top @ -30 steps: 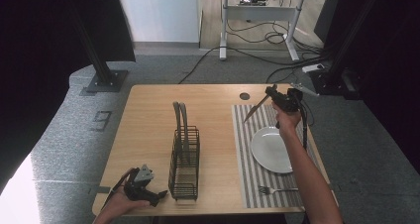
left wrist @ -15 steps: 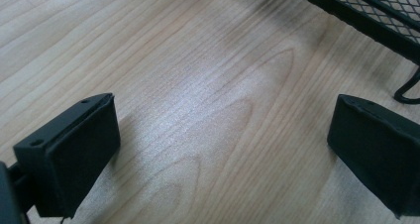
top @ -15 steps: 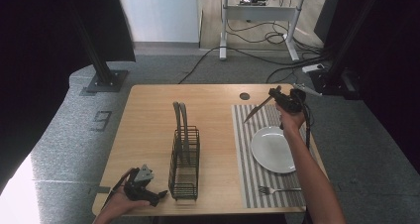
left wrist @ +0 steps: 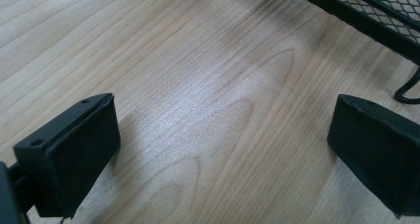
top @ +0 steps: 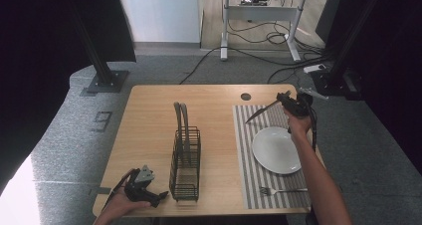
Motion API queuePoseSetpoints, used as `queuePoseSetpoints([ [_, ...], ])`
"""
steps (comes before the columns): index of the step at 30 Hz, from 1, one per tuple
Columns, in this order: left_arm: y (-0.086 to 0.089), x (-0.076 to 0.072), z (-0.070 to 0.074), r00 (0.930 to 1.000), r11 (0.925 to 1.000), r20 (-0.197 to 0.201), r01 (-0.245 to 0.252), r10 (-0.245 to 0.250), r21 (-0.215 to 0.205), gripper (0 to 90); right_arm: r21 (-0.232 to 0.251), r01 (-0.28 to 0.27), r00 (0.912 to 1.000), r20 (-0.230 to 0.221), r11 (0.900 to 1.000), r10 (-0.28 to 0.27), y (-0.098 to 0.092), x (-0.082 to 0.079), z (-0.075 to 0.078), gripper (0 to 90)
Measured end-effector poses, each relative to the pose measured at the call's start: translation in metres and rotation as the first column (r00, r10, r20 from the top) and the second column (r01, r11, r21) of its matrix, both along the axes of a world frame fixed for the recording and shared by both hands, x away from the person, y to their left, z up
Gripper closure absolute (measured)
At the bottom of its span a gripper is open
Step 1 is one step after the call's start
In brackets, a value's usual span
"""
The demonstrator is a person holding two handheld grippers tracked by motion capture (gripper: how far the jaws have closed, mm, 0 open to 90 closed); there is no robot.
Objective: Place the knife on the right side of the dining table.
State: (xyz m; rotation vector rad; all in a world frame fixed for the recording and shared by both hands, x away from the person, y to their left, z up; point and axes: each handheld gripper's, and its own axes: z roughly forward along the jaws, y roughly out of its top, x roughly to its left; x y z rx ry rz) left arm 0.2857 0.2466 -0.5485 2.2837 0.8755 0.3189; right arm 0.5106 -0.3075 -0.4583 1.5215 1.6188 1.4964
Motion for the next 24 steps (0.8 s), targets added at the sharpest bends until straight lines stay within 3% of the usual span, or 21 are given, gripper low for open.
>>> queuePoseSetpoints([
  [14,0.000,0.000,0.000,1.0000,1.0000,0.001,0.000,0.000,-0.001,0.0,-0.055,0.012,0.9996,-0.023,0.998,-0.014,-0.006,0.001,-0.005,70.5],
  [24,0.000,0.000,0.000,1.0000,1.0000,0.001,-0.001,0.001,-0.001,0.0,-0.039,0.027,0.9987,-0.043,0.999,-0.028,-0.016,0.001,-0.015,67.9],
])
